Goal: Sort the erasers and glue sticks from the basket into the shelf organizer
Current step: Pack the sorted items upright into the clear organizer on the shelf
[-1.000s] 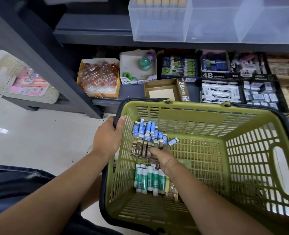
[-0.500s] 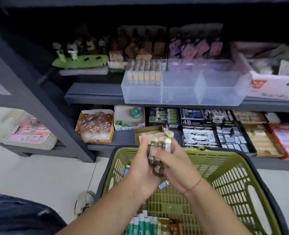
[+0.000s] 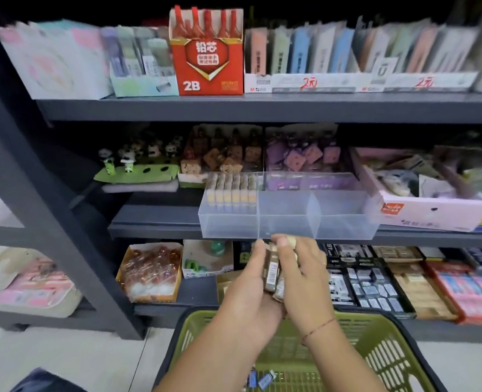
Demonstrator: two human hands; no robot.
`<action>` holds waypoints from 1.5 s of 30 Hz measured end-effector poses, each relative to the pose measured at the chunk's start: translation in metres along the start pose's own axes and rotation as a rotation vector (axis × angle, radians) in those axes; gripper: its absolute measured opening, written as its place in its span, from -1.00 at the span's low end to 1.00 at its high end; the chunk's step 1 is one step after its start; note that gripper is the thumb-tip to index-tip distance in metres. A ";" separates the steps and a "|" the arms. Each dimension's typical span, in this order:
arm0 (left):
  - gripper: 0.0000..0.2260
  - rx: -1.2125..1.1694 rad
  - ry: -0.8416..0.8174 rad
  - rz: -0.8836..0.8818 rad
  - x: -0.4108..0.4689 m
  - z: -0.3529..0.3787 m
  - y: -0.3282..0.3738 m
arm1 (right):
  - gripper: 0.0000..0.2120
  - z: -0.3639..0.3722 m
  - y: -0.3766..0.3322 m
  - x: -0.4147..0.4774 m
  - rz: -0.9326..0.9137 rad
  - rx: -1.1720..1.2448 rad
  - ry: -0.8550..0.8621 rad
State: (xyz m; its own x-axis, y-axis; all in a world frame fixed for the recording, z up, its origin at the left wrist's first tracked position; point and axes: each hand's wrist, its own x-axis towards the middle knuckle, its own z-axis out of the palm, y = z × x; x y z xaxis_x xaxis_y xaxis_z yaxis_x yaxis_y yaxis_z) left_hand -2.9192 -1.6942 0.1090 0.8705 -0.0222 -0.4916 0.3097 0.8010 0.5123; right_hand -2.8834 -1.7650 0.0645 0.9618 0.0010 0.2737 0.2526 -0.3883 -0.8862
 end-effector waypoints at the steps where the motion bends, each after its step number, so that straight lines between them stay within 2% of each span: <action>1: -0.62 0.003 -0.023 -0.007 -0.001 0.002 0.002 | -0.47 0.000 -0.001 0.003 -0.002 -0.001 0.016; 4: -0.68 0.047 -0.062 -0.021 -0.001 0.004 0.011 | -0.59 0.001 -0.004 0.011 -0.057 0.012 0.078; 11: -0.73 0.124 -0.086 0.038 0.001 0.013 0.045 | -0.61 0.013 -0.033 0.039 -0.244 -0.126 0.170; 15: -0.71 0.069 -0.019 0.035 0.008 0.006 0.069 | -0.81 0.030 -0.048 0.055 -0.278 0.021 0.037; 20: -0.72 -0.092 0.143 0.028 0.016 -0.017 0.104 | -0.90 0.041 -0.063 0.100 -0.213 0.204 -0.109; 22: -0.73 -0.141 0.216 0.055 0.016 -0.027 0.119 | -0.93 0.046 -0.065 0.126 -0.231 0.074 -0.195; 25: -0.76 -0.216 0.276 0.102 0.018 -0.040 0.134 | -0.90 0.061 -0.064 0.155 -0.319 -0.316 -0.395; 28: -0.83 -0.239 0.310 0.131 0.022 -0.047 0.139 | -0.84 0.076 -0.065 0.167 -0.372 -0.565 -0.566; 31: -0.85 -0.219 0.337 0.138 0.023 -0.048 0.138 | -0.81 0.087 -0.064 0.171 -0.425 -0.635 -0.623; 35: -0.84 -0.218 0.336 0.139 0.023 -0.049 0.141 | -0.83 0.098 -0.057 0.171 -0.507 -0.687 -0.586; 42: -0.84 -0.200 0.307 0.145 0.022 -0.059 0.141 | -0.73 0.100 -0.053 0.168 -0.508 -0.652 -0.532; 45: -0.78 -0.201 0.261 0.144 0.022 -0.062 0.141 | -0.81 0.093 -0.060 0.155 -0.444 -0.364 -0.518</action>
State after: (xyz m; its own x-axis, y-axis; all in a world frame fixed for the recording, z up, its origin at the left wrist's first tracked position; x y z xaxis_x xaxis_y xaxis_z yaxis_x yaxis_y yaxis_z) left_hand -2.8799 -1.5447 0.1264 0.7646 0.2322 -0.6013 0.0868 0.8873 0.4530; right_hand -2.7398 -1.6560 0.1257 0.7278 0.6238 0.2851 0.6617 -0.5294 -0.5309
